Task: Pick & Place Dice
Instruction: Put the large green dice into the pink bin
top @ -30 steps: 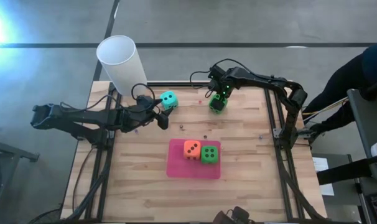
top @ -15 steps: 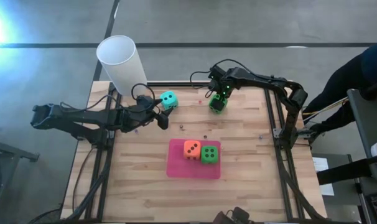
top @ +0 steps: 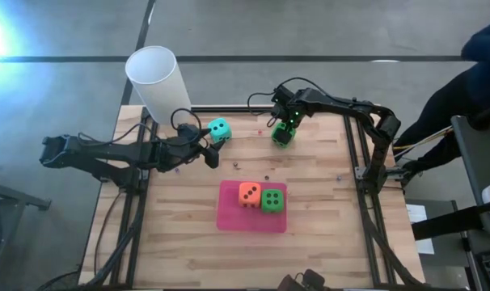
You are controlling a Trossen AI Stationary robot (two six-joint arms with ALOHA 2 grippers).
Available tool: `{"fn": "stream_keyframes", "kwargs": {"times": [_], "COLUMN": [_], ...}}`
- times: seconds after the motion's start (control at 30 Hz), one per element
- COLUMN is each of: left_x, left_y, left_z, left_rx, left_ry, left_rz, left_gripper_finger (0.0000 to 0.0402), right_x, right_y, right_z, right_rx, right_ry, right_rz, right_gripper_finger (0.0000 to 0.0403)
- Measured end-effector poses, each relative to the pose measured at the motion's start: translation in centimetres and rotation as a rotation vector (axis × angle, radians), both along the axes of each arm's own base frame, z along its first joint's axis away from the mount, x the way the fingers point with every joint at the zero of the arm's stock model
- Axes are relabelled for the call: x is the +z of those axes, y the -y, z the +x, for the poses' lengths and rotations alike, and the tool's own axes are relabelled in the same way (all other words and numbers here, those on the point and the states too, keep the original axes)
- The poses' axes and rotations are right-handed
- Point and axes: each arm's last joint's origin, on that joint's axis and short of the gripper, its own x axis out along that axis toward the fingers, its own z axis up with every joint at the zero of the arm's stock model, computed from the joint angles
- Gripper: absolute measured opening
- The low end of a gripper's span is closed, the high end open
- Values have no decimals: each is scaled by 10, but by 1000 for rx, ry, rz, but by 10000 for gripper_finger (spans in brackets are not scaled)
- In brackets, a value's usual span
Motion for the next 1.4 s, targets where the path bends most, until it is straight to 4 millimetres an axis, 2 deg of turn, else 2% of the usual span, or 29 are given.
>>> {"fn": "stream_keyframes", "kwargs": {"times": [0.17, 0.47, 0.67, 1.17, 1.4], "left_x": [0, 0, 0, 0, 0], "left_y": [0, 0, 0, 0, 0], "left_z": [0, 0, 0, 0, 0], "left_rx": [0, 0, 1, 1, 1], "left_ry": [0, 0, 0, 0, 0], "left_rz": [0, 0, 0, 0, 0], "left_gripper_finger": [347, 356, 353, 357, 351], "right_x": [0, 0, 1, 21, 38], "right_y": [0, 0, 0, -5, -15], "right_z": [0, 0, -1, -6, -7], "right_rx": [3, 6, 7, 5, 30], "right_ry": [-3, -5, -4, -9, 0], "right_rz": [-2, -4, -11, -61, -67], "right_gripper_finger": [381, 343, 334, 333, 333]}}
